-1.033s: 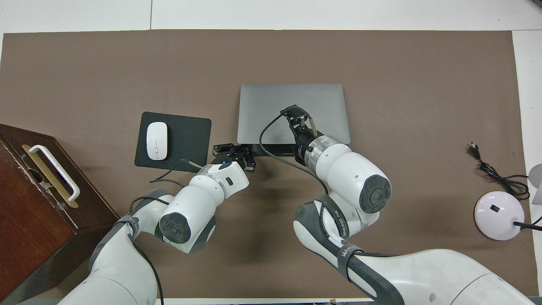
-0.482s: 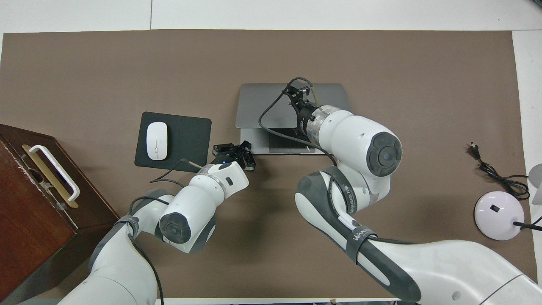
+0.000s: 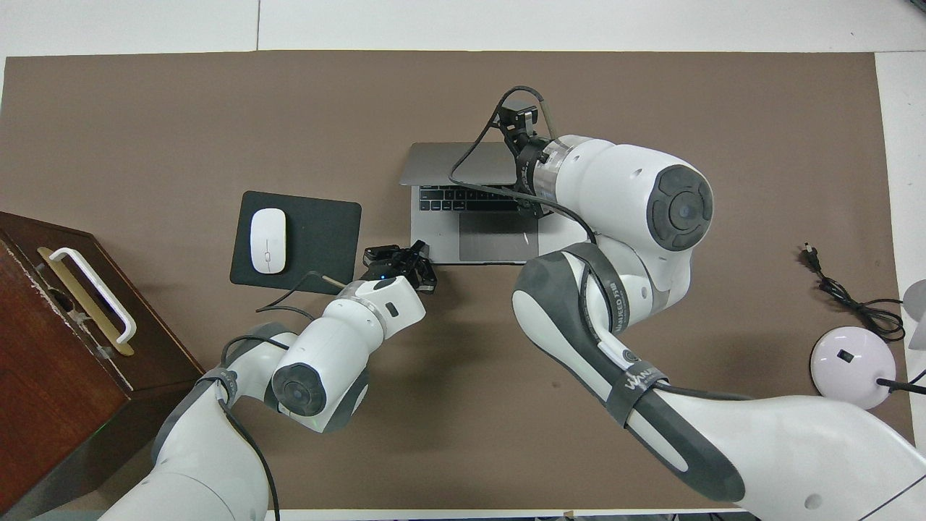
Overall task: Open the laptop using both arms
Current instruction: 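Lift the lid up and away from the robot with the right gripper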
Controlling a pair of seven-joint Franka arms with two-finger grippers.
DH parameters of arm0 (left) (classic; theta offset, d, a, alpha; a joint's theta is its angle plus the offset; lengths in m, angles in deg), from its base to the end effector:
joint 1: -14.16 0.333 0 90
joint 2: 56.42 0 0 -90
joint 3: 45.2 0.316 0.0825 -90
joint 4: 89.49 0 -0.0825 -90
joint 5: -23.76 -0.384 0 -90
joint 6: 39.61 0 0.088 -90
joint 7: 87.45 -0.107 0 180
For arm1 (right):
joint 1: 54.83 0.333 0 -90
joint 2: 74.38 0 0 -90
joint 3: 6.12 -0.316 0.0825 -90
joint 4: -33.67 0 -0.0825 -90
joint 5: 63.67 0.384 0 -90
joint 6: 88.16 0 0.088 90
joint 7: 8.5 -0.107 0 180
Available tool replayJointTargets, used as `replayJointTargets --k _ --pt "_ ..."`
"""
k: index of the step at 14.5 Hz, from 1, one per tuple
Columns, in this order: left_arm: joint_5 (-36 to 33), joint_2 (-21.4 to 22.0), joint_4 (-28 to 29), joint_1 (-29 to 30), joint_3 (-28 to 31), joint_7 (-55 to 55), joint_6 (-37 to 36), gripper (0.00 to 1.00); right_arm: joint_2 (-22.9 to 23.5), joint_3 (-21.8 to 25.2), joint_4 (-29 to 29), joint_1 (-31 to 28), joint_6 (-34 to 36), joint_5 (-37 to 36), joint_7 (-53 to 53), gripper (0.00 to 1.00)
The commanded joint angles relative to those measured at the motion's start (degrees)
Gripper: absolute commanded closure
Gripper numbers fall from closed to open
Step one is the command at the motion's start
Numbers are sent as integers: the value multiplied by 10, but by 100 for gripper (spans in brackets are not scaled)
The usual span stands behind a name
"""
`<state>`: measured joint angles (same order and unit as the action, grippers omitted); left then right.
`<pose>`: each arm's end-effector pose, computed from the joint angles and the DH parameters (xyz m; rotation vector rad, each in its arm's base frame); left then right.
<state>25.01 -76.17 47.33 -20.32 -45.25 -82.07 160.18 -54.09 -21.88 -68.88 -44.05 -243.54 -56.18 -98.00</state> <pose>0.4547 -0.3097 0.2653 2.6280 -0.6503 1.0075 0.6234 0.2838 0.4263 -2.0735 1.4899 -0.2069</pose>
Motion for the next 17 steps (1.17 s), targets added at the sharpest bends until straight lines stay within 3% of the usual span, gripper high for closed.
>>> replayJointTargets --k 1,9,17 --pt "1 -21 -11 -2 7 -11 9 100 33 2 73 -8 45 -19 14 0" --pt "1 -21 -11 -2 7 -11 9 100 69 4 164 -10 122 -33 17 0" --pt "1 -21 -10 -2 7 -11 9 100 117 13 235 -10 138 -49 18 0"
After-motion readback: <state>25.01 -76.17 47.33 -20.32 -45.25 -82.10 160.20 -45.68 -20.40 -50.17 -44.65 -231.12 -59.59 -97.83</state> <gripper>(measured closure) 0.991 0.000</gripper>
